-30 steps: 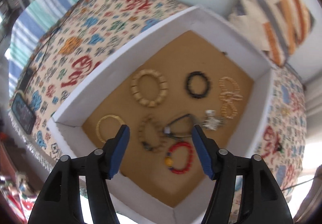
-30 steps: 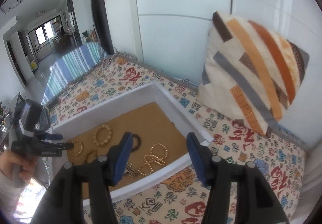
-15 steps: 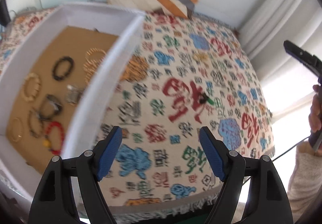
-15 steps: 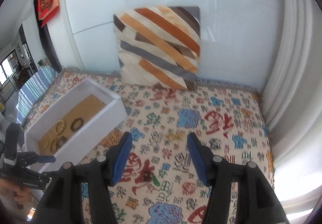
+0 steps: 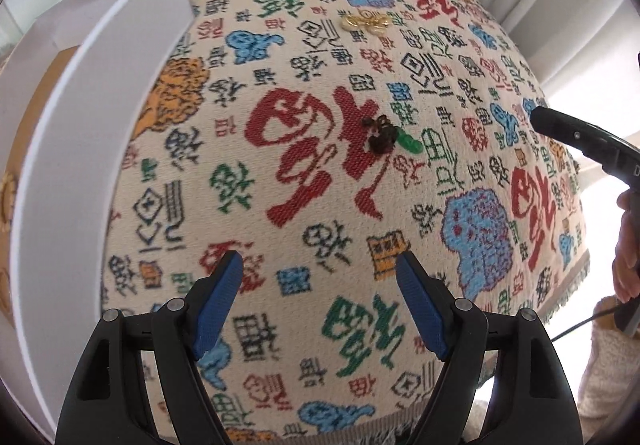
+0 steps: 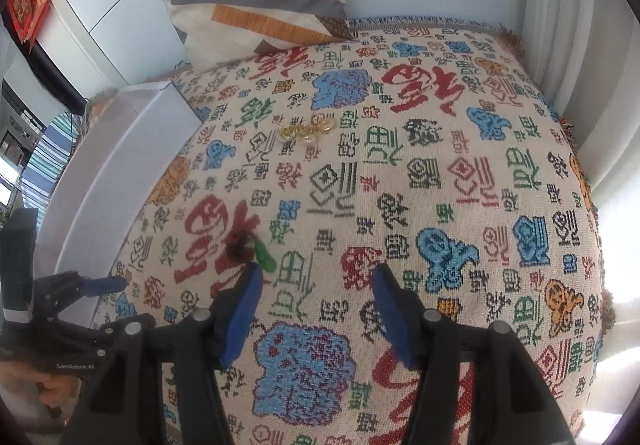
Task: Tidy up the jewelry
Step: 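Move both tools back over the last jewelry pieces, then grasp the jade bead bracelet with the left tool while the right tool grasps the gold charm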
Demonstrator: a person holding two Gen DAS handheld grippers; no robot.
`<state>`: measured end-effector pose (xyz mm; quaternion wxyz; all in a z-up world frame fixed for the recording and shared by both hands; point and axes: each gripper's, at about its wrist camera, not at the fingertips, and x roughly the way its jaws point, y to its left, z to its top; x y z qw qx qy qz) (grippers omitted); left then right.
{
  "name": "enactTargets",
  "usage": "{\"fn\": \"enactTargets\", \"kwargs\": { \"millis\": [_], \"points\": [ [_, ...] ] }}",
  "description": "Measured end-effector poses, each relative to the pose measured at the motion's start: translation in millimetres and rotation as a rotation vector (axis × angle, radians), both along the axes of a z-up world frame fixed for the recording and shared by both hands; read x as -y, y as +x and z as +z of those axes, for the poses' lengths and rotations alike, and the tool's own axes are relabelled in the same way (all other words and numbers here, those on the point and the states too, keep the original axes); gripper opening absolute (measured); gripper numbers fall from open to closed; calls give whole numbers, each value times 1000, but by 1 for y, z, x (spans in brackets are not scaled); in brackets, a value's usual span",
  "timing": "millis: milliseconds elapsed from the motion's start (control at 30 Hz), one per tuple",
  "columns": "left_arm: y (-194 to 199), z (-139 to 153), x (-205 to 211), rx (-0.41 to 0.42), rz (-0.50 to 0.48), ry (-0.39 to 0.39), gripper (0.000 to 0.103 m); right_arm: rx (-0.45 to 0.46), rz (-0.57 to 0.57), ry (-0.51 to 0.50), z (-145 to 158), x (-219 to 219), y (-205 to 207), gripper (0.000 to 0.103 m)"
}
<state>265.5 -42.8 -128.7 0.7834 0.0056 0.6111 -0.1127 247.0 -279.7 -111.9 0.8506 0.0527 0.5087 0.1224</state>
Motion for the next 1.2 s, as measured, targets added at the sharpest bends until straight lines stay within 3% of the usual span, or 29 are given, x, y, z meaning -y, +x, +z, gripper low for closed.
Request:
{"fn": "enactTargets", "kwargs": {
  "millis": [233, 533, 1000, 1200],
  "points": [
    [31, -16, 37, -14, -24, 7, 80, -53, 30, -3, -13, -6, 32, 58],
    [48, -27, 46, -19, -13, 43, 80, -104, 75, 5, -27, -18, 70, 58],
    [53, -28, 48, -2, -7, 65, 80, -137, 74, 22, -40, -18, 74, 58],
    [51, -28, 29, -11, 12, 35, 80, -151, 61, 39, -46, -14, 70, 58]
  ]
}}
